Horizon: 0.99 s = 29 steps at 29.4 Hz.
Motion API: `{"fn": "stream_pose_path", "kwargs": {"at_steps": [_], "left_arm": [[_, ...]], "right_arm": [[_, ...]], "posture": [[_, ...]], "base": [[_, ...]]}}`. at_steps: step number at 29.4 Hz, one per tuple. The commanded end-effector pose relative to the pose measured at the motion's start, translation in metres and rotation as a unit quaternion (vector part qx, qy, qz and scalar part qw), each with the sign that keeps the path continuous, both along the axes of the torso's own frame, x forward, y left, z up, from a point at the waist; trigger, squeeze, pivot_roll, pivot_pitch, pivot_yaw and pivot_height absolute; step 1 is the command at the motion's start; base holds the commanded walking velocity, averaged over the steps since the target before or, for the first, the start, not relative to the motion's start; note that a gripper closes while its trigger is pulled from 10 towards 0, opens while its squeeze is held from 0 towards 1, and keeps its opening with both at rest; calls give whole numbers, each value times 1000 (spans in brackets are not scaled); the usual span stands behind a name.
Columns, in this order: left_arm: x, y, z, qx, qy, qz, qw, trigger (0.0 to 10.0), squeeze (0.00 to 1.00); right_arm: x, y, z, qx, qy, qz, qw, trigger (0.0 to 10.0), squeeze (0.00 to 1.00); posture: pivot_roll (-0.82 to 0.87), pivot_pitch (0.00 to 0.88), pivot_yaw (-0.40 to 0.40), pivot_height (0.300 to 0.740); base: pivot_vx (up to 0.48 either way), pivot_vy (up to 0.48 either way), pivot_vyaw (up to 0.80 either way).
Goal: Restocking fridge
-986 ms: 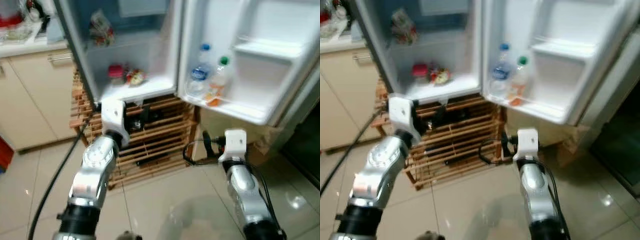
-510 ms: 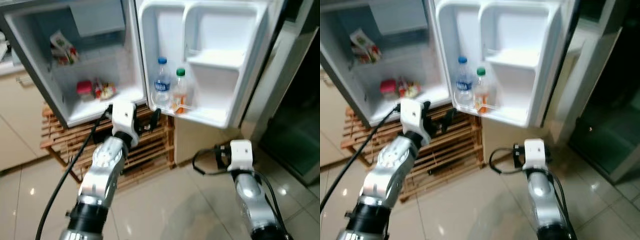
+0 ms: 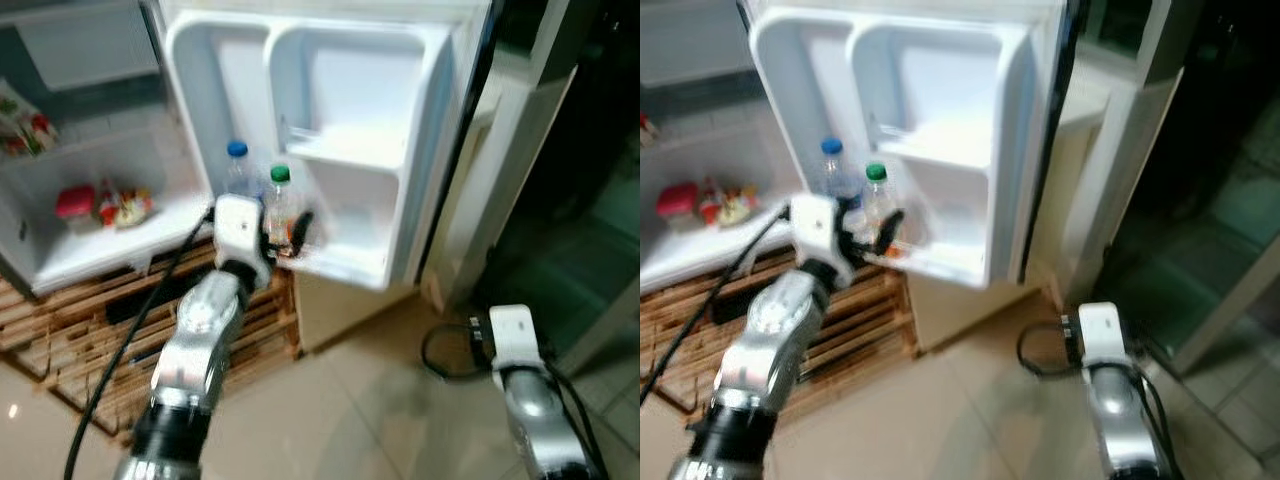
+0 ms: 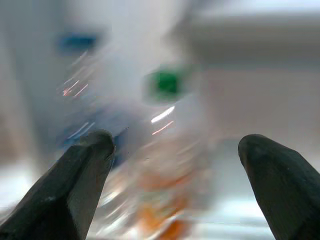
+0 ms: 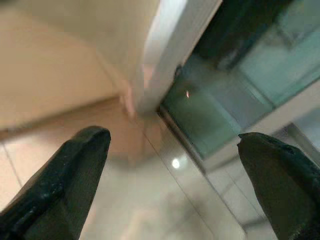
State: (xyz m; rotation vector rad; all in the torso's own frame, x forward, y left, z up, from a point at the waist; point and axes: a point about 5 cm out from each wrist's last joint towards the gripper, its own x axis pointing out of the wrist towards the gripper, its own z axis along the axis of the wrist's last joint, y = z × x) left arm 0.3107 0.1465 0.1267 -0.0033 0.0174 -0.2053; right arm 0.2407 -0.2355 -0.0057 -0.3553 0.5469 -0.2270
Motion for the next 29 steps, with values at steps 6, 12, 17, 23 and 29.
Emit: {"fn": "stream_pose_path", "kwargs": {"at_steps": [6,12,17,23,29], "left_arm": [[-14,42,-82,99,244,73,962,10000,0],[-34,54,-120,163,330,52,928,10000,0],[-48,68,-142,217,376,38,900,10000,0],[-76,89,-167,267,430,21,862,10000,0],[-157,147,-194,353,540,-16,764,10000,0]], "right_arm": [[67,-22,52,-102,-74,-34,991,10000,0],[112,-22,106,-143,-126,-55,980,10000,0],[132,-13,132,-121,-146,-55,980,10000,0],[141,12,135,-22,-167,-27,985,10000,0],[144,107,147,125,-246,151,949,10000,0]], "posture": [[-51,0,54,740],[-20,0,41,740],[2,0,21,740],[-2,0,25,740],[-27,0,66,740]], "base": [[0,0,0],[0,0,0],[0,0,0],[0,0,0],[0,0,0]]}}
